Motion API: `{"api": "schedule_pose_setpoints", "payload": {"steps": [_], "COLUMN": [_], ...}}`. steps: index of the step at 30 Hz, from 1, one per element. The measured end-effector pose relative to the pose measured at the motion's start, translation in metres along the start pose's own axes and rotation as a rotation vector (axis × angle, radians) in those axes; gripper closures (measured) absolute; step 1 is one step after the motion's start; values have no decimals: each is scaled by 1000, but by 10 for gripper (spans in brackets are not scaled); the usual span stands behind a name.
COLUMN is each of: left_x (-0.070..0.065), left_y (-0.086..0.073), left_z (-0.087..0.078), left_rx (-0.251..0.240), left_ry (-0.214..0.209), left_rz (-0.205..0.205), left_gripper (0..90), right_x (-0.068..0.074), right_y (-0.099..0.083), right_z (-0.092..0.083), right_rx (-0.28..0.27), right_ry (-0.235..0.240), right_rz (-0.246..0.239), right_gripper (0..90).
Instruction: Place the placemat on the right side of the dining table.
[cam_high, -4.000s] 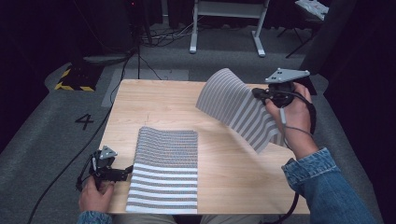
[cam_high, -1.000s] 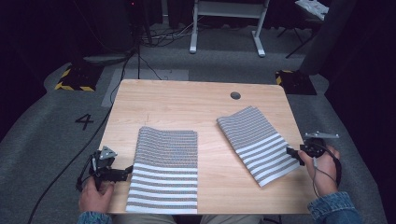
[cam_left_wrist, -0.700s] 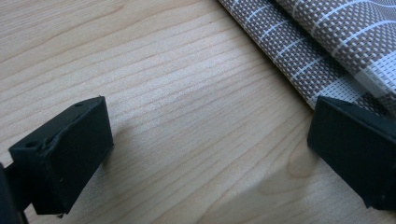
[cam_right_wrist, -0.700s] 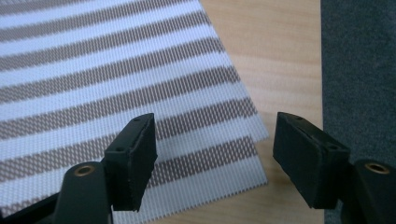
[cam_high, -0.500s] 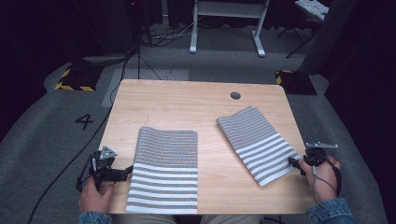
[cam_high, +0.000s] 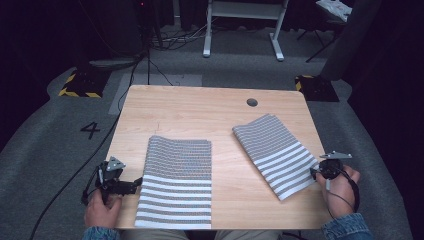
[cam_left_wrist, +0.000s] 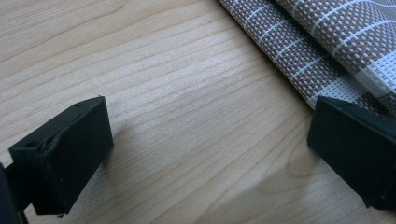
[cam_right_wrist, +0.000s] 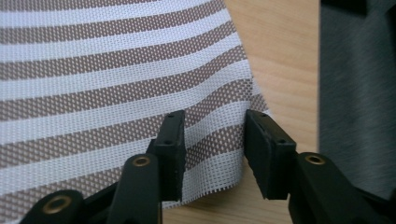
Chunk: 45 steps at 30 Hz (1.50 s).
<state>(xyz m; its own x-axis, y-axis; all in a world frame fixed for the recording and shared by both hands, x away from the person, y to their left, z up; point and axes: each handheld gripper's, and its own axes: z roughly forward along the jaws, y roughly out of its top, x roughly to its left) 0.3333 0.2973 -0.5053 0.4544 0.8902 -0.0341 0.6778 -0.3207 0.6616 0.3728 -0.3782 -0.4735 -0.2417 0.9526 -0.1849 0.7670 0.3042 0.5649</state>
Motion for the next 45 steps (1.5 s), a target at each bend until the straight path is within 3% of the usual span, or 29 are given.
{"api": "schedule_pose_setpoints", "payload": {"steps": [1, 2, 4, 6, 7, 8, 10, 14, 16, 19, 21, 23, 24, 25, 27, 31, 32, 35, 37, 40, 45], "left_x": [0, 0, 0, 0, 0, 0, 0, 0, 0, 0, 0, 0, 0, 0, 0, 0, 0, 0, 0, 0, 0], "left_y": [0, 0, 0, 0, 0, 0, 0, 0, 0, 0, 0, 0, 0, 0, 0, 0, 0, 0, 0, 0, 0], "left_z": [0, 0, 0, 0, 0, 0, 0, 0, 0, 0, 0, 0, 0, 0, 0, 0, 0, 0, 0, 0, 0], "left_rx": [0, 0, 0, 0, 0, 0, 0, 0, 0, 0, 0, 0, 0, 0, 0, 0, 0, 0, 0, 0, 0], "left_ry": [0, 0, 0, 0, 0, 0, 0, 0, 0, 0, 0, 0, -1, 0, 0, 0, 0, 0, 0, 0, 0], "left_rz": [0, 0, 0, 0, 0, 0, 0, 0, 0, 0, 0, 0, 0, 0, 0, 0, 0, 0, 0, 0, 0], "left_gripper": [2, 2, 2, 2, 2, 2, 2, 2, 2, 2, 2, 2, 2, 2, 2, 2, 2, 2, 2, 2, 1], "right_x": [2, 2, 0, -3, -4, -7, -12, -20, -22, -20, -17, -13, -11, -12, -17, -28, -29, -26, -22, -20, -8], "right_y": [1, 1, 1, 1, 1, 0, -1, -5, -8, -9, -8, -7, -6, -5, -6, -12, -13, -12, -10, -9, -2], "right_z": [-1, -1, 1, 4, 4, 4, 5, 5, 7, 5, 5, 4, 4, 4, 5, 8, 8, 7, 5, 5, -2], "right_rx": [-2, 8, 19, 9, 9, -10, -29, -26, -14, -29, -29, -23, -21, -15, -10, -22, -32, -27, -18, -19, -31], "right_ry": [-22, -11, 9, 55, 62, 66, 44, 7, 49, 98, 103, 97, 92, 76, 30, 79, 84, 85, 101, 99, 42], "right_rz": [-32, -46, -43, -2, 15, 43, 95, 125, 166, 183, 164, 140, 135, 125, 139, 257, 259, 254, 250, 241, 128], "right_gripper": [745, 783, 868, 881, 851, 765, 442, 392, 493, 649, 752, 799, 780, 705, 451, 430, 430, 515, 637, 686, 791]}}
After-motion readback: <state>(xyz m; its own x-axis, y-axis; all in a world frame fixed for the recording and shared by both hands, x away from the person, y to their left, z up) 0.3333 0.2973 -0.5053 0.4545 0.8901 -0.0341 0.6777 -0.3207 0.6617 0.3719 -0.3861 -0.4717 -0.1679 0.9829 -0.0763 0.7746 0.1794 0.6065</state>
